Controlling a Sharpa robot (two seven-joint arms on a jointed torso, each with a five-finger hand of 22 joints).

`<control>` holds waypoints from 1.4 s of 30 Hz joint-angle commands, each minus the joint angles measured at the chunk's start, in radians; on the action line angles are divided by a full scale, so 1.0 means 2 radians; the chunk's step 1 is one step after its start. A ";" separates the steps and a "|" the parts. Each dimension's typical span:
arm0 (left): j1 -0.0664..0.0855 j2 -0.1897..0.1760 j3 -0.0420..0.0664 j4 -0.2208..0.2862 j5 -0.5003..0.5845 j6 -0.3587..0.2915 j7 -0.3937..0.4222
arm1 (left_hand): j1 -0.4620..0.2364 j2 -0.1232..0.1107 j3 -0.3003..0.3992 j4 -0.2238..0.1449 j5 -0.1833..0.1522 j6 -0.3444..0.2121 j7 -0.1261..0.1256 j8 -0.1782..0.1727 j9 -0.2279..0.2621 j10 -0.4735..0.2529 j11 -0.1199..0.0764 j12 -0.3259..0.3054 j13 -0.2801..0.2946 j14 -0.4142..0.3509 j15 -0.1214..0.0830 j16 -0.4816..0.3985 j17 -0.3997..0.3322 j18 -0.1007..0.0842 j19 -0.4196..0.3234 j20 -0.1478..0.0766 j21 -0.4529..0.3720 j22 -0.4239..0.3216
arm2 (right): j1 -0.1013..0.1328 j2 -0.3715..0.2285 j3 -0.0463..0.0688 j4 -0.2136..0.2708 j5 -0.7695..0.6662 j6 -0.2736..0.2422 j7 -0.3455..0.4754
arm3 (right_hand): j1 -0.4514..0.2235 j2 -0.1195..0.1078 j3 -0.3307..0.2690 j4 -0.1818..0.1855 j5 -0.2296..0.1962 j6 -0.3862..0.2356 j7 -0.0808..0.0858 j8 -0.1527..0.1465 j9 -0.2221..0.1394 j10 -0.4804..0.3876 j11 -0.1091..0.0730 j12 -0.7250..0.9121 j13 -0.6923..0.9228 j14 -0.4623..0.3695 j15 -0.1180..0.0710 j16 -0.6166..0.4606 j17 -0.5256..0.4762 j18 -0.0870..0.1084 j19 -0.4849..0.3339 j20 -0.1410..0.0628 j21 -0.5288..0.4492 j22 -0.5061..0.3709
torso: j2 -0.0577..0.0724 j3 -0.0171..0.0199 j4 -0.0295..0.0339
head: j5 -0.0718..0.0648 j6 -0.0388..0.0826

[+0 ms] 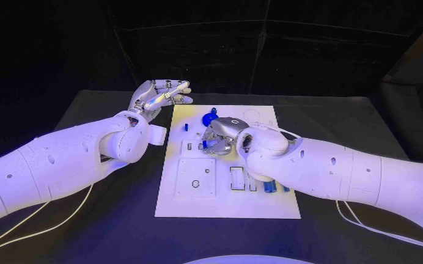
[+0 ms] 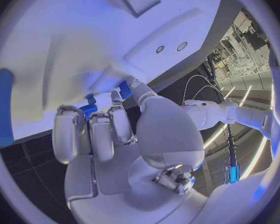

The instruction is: Assemble the parts on the task board

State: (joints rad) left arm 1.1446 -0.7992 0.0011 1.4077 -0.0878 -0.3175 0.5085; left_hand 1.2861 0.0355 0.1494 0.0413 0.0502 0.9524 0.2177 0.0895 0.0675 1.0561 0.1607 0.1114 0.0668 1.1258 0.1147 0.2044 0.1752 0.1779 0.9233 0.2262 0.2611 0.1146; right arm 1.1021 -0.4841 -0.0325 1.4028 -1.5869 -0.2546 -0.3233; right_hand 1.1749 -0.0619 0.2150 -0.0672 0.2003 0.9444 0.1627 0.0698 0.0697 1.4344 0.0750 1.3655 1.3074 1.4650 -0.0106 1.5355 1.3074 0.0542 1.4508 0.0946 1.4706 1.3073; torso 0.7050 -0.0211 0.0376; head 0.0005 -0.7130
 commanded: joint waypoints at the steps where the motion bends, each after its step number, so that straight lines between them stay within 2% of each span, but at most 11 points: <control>1: 0.001 0.000 0.001 0.000 0.000 0.006 0.002 | 0.004 0.000 0.000 -0.003 0.001 0.004 0.000 -0.003 -0.001 0.003 0.001 -0.003 0.000 0.003 0.000 -0.003 0.001 0.003 0.004 0.001 0.000 -0.001 | -0.003 -0.001 -0.003 -0.002 -0.001 0.003 -0.014 | 0.001 -0.006 -0.006 0.002 -0.002 -0.005 0.000 -0.002 -0.001 -0.005 0.000 -0.005 0.038 0.043 0.004 -0.002 0.085 -0.002 -0.001 0.004 -0.003 0.011 | 0.000 0.0000 0.0000 | 0.000 0.000; 11: 0.001 0.000 0.001 0.000 0.000 0.006 0.002 | 0.004 0.000 0.000 -0.003 0.001 0.004 0.001 -0.003 -0.001 0.003 0.001 -0.003 -0.001 0.003 0.000 -0.003 0.001 0.003 0.004 0.001 0.000 -0.001 | -0.003 -0.007 -0.003 0.006 -0.001 -0.051 0.023 | -0.001 -0.021 -0.045 0.017 0.010 -0.024 0.004 0.002 -0.001 -0.012 0.004 -0.013 0.029 0.042 0.008 -0.003 0.082 -0.001 -0.002 0.008 -0.005 0.009 | 0.000 0.0002 0.0001 | 0.000 0.001; 16: 0.001 -0.001 0.001 -0.002 -0.005 0.002 -0.003 | 0.004 0.001 0.003 -0.005 0.001 0.009 -0.004 -0.003 0.000 0.009 -0.002 -0.004 0.000 0.010 -0.003 -0.002 0.003 0.004 0.008 -0.001 0.002 -0.001 | -0.003 -0.021 -0.003 0.020 0.012 -0.106 0.094 | 0.007 -0.019 -0.073 0.030 0.010 -0.033 0.006 0.006 0.000 -0.008 0.006 -0.007 0.033 0.041 0.010 -0.005 0.078 -0.001 -0.005 0.010 -0.007 0.005 | -0.001 0.0000 -0.0003 | 0.001 0.000; 21: 0.001 -0.004 0.001 -0.005 -0.041 -0.009 -0.023 | 0.001 -0.001 0.010 -0.007 0.002 0.040 -0.020 0.006 0.002 0.053 -0.021 0.004 0.003 0.081 -0.027 0.026 0.025 0.005 0.063 -0.024 0.032 0.011 | 0.002 -0.052 -0.002 0.049 0.039 -0.151 0.165 | 0.014 -0.015 -0.089 0.034 0.008 -0.043 0.009 0.005 -0.001 -0.007 0.008 -0.004 0.035 0.041 0.012 -0.004 0.080 0.000 -0.006 0.011 -0.008 0.002 | -0.001 -0.0001 -0.0008 | 0.003 0.002; 26: 0.001 -0.008 0.001 -0.009 -0.096 -0.006 -0.063 | -0.017 -0.015 0.008 0.000 0.001 0.073 -0.039 0.013 0.004 0.112 -0.046 0.013 0.009 0.187 -0.059 0.089 0.074 0.003 0.145 -0.057 0.083 0.034 | 0.016 -0.084 -0.002 0.071 0.090 -0.152 0.215 | 0.021 -0.009 -0.112 0.042 -0.006 -0.049 0.011 0.007 -0.001 -0.009 0.010 -0.004 0.034 0.041 0.014 -0.005 0.079 0.000 -0.008 0.013 -0.010 0.000 | -0.003 0.0004 -0.0016 | 0.004 0.003; 28: 0.002 -0.010 0.001 -0.009 -0.124 0.001 -0.086 | -0.026 -0.022 0.006 0.005 0.002 0.082 -0.044 0.011 0.006 0.129 -0.052 0.010 0.014 0.192 -0.066 0.132 0.112 0.002 0.165 -0.067 0.103 0.045 | 0.023 -0.097 -0.002 0.078 0.121 -0.141 0.231 | 0.029 -0.003 -0.115 0.041 -0.006 -0.047 0.010 0.010 0.000 -0.009 0.010 -0.003 0.035 0.041 0.013 -0.004 0.080 0.000 -0.008 0.014 -0.010 0.001 | -0.005 0.0012 -0.0021 | 0.004 0.005; 32: 0.010 -0.014 0.001 -0.009 -0.192 0.027 -0.159 | -0.050 -0.030 -0.010 0.021 0.000 0.096 -0.054 0.013 0.014 0.166 -0.063 0.031 0.038 0.202 -0.078 0.386 0.358 0.002 0.193 -0.078 0.141 0.068 | 0.044 -0.125 -0.002 0.091 0.201 -0.104 0.250 | 0.047 0.014 -0.116 0.036 -0.007 -0.033 0.006 0.021 0.003 -0.011 0.006 -0.005 0.032 0.040 0.011 -0.007 0.074 0.001 -0.010 0.012 -0.011 -0.003 | -0.010 0.0035 -0.0031 | 0.006 0.003; 35: 0.021 -0.017 0.001 -0.007 -0.252 0.064 -0.234 | -0.073 -0.025 -0.023 0.040 0.002 0.101 -0.061 0.021 0.022 0.192 -0.071 0.067 0.072 0.208 -0.084 0.523 0.502 0.001 0.203 -0.085 0.171 0.087 | 0.061 -0.148 -0.002 0.097 0.258 -0.086 0.252 | 0.053 0.021 -0.118 0.035 -0.008 -0.028 0.004 0.025 0.003 -0.011 0.005 -0.005 0.032 0.039 0.009 -0.008 0.072 0.002 -0.011 0.010 -0.012 -0.005 | -0.015 0.0050 -0.0037 | 0.008 0.001; 36: 0.024 -0.017 0.001 -0.006 -0.268 0.076 -0.255 | -0.076 -0.021 -0.028 0.047 0.006 0.102 -0.067 0.029 0.029 0.194 -0.077 0.095 0.099 0.209 -0.087 0.565 0.547 -0.002 0.208 -0.090 0.207 0.123 | 0.066 -0.153 -0.002 0.097 0.271 -0.083 0.252 | 0.053 0.023 -0.118 0.035 -0.008 -0.028 0.004 0.025 0.003 -0.011 0.004 -0.006 0.032 0.039 0.009 -0.009 0.071 0.002 -0.011 0.010 -0.013 -0.006 | -0.017 0.0057 -0.0039 | 0.009 0.001; 39: 0.037 -0.016 0.001 -0.003 -0.326 0.125 -0.338 | -0.081 -0.013 -0.036 0.061 0.002 0.097 -0.068 0.044 0.044 0.184 -0.079 0.151 0.154 0.214 -0.089 0.635 0.632 -0.014 0.217 -0.093 0.290 0.221 | 0.082 -0.171 -0.002 0.092 0.311 -0.076 0.251 | 0.054 0.024 -0.118 0.035 -0.007 -0.027 0.004 0.026 0.003 -0.011 0.004 -0.006 0.031 0.039 0.009 -0.009 0.071 0.002 -0.011 0.010 -0.013 -0.006 | -0.022 0.0078 -0.0042 | 0.011 -0.002; 42: 0.048 -0.011 0.001 -0.002 -0.373 0.168 -0.395 | -0.078 -0.004 -0.047 0.075 0.002 0.072 -0.066 0.072 0.069 0.138 -0.076 0.262 0.267 0.215 -0.091 0.658 0.661 -0.021 0.206 -0.090 0.340 0.273 | 0.093 -0.180 -0.002 0.083 0.336 -0.073 0.250 | 0.055 0.027 -0.119 0.035 -0.005 -0.027 0.003 0.027 0.003 -0.011 0.003 -0.006 0.031 0.039 0.008 -0.009 0.070 0.002 -0.011 0.009 -0.013 -0.007 | -0.026 0.0095 -0.0052 | 0.013 -0.004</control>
State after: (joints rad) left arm 1.2351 -0.8258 0.0014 1.3997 -0.6373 -0.1388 -0.0481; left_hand 1.1283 0.0230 0.0558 0.1862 0.0582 1.1021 0.0843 0.2299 0.2027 1.3387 0.0074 0.6152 0.5796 1.4672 -0.0593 1.5134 1.3082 0.1537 1.3378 0.0450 0.9310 0.6486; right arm 1.2837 -0.8418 -0.0361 1.5731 -1.0591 -0.4414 0.1479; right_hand 1.2791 -0.0129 -0.0176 0.0055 0.1894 0.8854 0.1678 0.1163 0.0746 1.4165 0.0858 1.3556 1.3074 1.4651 0.0108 1.5219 1.3080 0.0542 1.4312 0.1144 1.4479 1.2957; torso 0.6644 -0.0067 0.0293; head 0.0232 -0.7186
